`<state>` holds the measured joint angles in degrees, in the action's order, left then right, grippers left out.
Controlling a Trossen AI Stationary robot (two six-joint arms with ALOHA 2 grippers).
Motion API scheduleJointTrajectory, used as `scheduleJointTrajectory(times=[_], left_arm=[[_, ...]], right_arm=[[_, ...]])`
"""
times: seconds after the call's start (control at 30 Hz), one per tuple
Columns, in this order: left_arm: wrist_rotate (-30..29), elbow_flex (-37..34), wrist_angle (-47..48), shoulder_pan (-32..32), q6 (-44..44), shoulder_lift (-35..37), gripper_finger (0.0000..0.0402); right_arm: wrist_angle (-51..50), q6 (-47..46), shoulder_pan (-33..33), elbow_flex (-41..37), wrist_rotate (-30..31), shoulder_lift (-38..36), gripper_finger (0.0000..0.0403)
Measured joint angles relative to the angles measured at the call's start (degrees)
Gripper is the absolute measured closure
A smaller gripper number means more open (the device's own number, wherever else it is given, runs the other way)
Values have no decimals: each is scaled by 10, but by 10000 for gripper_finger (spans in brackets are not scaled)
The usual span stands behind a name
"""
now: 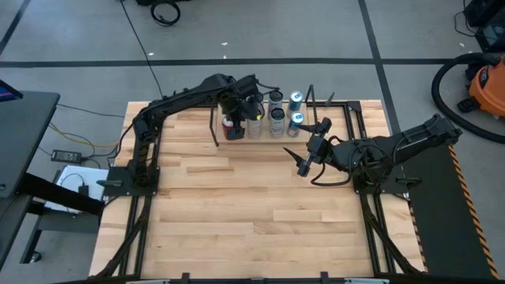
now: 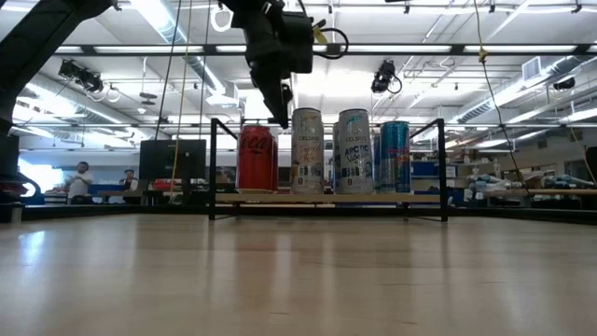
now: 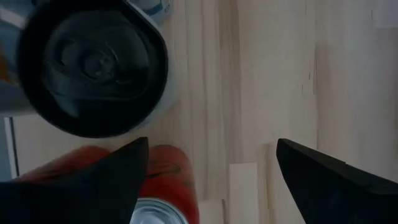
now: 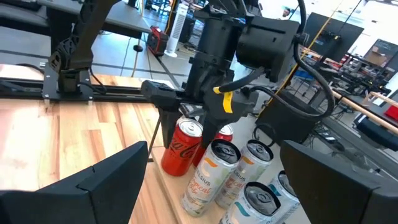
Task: Place canned beverage on shelf
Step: Put the black soda can on the shelf aligned with the other red soda can, then return to Home Position
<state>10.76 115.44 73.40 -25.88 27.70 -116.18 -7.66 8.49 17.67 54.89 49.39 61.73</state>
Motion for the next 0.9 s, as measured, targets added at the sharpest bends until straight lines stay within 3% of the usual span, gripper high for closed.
scheduleJointTrajectory(times=[0.47, 0.9], left_arm=[[-1, 0, -43, 4, 0, 0, 47], [-1, 0, -26, 3, -3, 0, 47]], right_arm=[[-1, 0, 0, 0, 0, 0, 27], [-2, 0, 0, 0, 0, 0, 27]])
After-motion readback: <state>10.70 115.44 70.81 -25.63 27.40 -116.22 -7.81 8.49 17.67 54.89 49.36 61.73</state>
